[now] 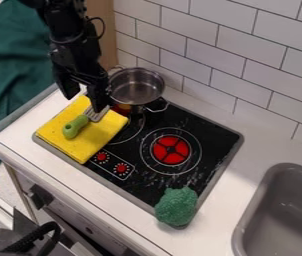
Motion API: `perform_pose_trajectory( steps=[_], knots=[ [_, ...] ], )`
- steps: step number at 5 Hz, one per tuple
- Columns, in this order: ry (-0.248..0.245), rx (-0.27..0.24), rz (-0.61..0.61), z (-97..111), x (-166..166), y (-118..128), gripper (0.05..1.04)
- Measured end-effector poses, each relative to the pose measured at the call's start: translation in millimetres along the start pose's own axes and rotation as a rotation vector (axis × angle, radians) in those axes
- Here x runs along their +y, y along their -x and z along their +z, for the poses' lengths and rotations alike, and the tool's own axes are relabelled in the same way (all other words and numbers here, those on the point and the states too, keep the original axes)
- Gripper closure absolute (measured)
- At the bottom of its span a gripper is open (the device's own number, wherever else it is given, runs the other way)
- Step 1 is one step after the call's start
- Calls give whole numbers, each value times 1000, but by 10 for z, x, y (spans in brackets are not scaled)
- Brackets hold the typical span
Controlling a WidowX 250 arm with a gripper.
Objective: Put the broccoli in the silver pot
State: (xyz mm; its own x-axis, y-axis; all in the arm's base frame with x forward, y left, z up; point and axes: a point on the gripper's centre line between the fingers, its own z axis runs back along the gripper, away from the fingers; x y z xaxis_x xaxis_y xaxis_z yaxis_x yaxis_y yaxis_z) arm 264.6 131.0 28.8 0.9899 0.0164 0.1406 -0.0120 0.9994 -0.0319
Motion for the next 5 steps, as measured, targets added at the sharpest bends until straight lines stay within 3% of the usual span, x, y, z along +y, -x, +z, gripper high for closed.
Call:
perform_pose_trajectory(
  steps=[1, 2, 4, 5],
  knots=[
    [15, 25, 4, -81, -30, 59, 75],
    [10, 2, -9, -143, -168, 111, 75],
    [-31, -51, -101, -107, -855, 95, 75],
    [-31, -33, -65, -144, -1160, 132, 75]
  ],
)
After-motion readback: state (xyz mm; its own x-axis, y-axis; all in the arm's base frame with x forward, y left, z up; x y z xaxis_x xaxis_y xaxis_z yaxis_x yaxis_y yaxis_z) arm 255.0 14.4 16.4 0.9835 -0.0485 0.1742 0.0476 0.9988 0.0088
